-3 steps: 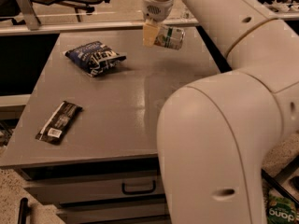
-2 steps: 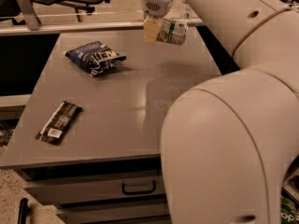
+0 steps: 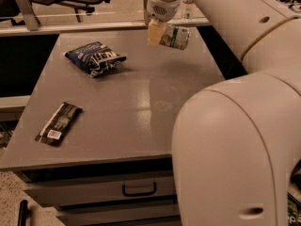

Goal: Place 7up can upright

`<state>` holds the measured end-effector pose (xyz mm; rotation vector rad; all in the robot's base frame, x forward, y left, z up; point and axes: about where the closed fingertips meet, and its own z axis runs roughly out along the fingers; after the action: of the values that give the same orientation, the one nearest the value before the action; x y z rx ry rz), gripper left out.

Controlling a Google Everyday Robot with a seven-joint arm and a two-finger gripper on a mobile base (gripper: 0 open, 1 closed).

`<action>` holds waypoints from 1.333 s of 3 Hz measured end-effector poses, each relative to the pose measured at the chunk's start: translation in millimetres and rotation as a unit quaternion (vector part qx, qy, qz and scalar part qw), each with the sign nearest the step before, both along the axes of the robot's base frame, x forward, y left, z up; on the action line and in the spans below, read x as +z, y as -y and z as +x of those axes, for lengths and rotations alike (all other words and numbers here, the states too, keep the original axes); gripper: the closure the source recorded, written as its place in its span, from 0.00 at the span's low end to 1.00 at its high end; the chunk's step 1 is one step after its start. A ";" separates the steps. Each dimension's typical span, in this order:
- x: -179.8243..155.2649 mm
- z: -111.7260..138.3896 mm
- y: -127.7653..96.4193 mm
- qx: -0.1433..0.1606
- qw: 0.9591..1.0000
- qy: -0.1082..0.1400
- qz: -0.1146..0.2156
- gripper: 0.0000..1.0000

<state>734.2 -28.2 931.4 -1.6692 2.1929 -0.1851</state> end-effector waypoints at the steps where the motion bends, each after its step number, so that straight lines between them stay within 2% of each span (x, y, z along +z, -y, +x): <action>1: -9.6 9.0 7.6 0.003 0.993 -0.012 0.117 1.00; 2: -7.7 11.9 26.0 -0.001 0.972 -0.016 0.235 1.00; 3: 5.3 8.4 49.5 -0.006 0.927 -0.019 0.375 1.00; 4: 26.6 3.6 77.9 -0.004 0.861 -0.002 0.508 1.00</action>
Offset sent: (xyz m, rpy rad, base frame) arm 0.0082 -0.0689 0.0349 0.9722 0.0477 0.0043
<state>737.7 -106.1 958.0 -1.0147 1.7394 0.8360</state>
